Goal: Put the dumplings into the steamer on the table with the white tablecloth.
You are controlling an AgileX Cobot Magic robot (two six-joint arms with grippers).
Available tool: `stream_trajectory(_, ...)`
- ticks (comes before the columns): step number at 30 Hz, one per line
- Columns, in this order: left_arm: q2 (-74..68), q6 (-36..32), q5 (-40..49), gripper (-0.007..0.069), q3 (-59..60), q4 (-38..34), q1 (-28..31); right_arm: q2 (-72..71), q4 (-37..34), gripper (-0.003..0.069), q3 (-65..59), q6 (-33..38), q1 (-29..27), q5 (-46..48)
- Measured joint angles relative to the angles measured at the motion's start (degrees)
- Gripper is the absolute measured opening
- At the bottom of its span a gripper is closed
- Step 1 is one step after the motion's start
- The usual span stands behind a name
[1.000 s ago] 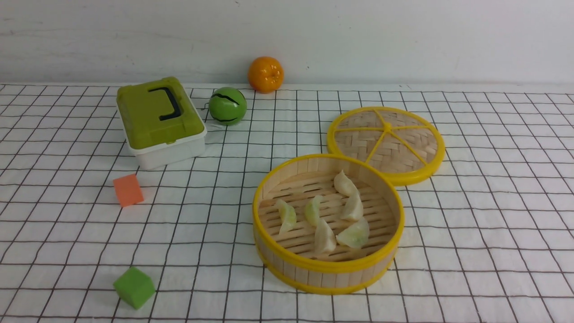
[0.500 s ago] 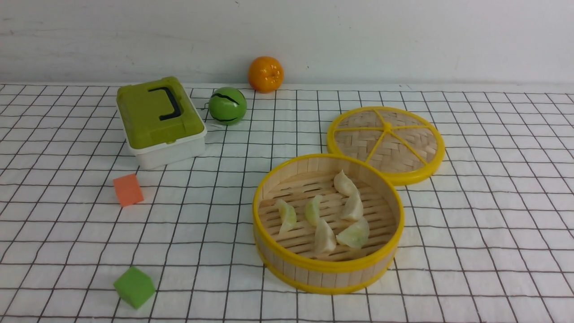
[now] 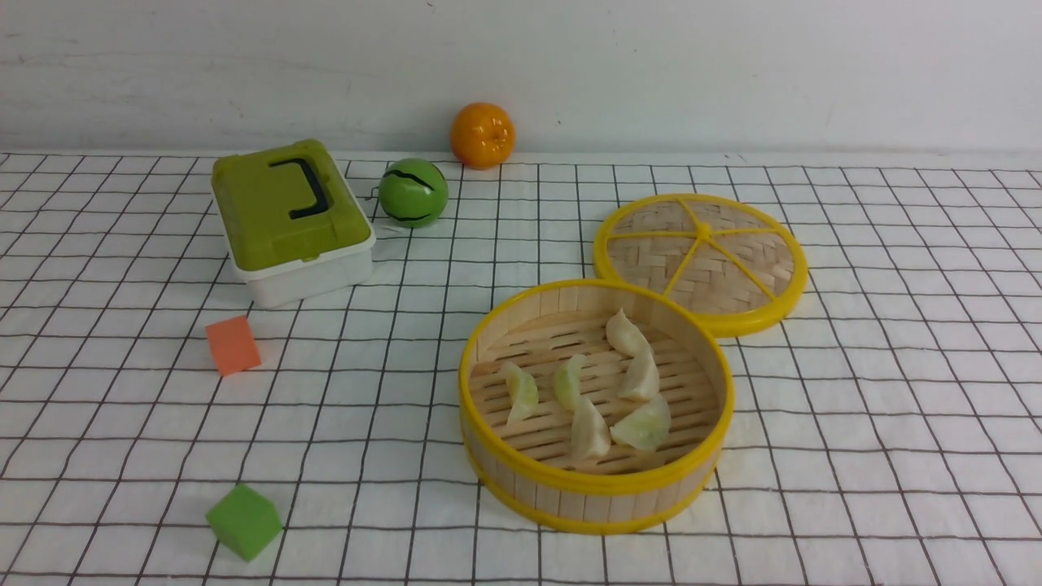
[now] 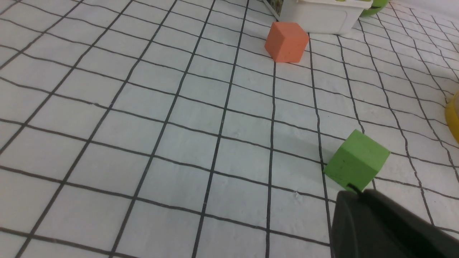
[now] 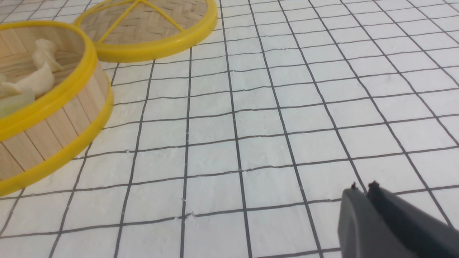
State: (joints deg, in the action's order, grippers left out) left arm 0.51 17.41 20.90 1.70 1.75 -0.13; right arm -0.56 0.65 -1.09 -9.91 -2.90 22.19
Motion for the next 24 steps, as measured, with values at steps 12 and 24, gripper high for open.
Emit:
stream_trajectory(12,0.0,0.1,-0.1,-0.0013,0.0,0.0,0.0,0.0,0.0,0.0043,0.0,0.1,0.0,0.0)
stream_trajectory(24,0.0,0.1,-0.3,-0.0013,0.0,0.0,0.0,0.0,0.0,0.0055,0.0,0.1,0.0,0.0)
